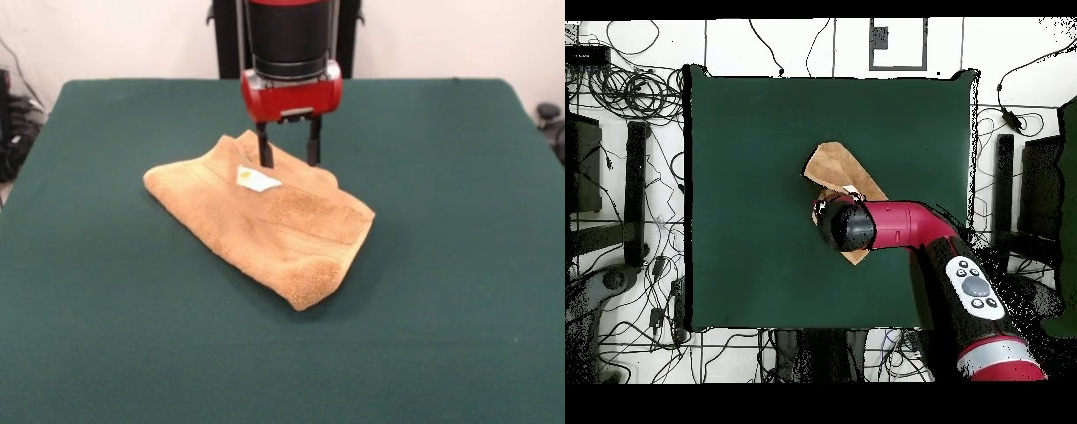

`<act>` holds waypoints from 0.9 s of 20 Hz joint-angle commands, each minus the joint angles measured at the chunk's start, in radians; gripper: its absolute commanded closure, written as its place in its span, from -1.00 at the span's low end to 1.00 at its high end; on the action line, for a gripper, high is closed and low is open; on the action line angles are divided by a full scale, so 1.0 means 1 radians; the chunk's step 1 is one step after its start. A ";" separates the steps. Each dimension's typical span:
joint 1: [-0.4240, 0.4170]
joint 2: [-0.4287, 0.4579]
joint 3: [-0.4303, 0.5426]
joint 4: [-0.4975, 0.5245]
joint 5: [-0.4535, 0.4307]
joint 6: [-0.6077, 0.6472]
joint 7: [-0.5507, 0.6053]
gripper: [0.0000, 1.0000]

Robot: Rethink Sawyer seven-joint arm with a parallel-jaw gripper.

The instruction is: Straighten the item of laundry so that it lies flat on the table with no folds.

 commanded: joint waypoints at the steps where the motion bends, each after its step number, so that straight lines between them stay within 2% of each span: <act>1: 0.050 0.017 0.030 0.046 0.006 0.034 0.080 -1.00; 18: 0.086 0.043 0.007 0.008 0.007 0.028 0.099 -1.00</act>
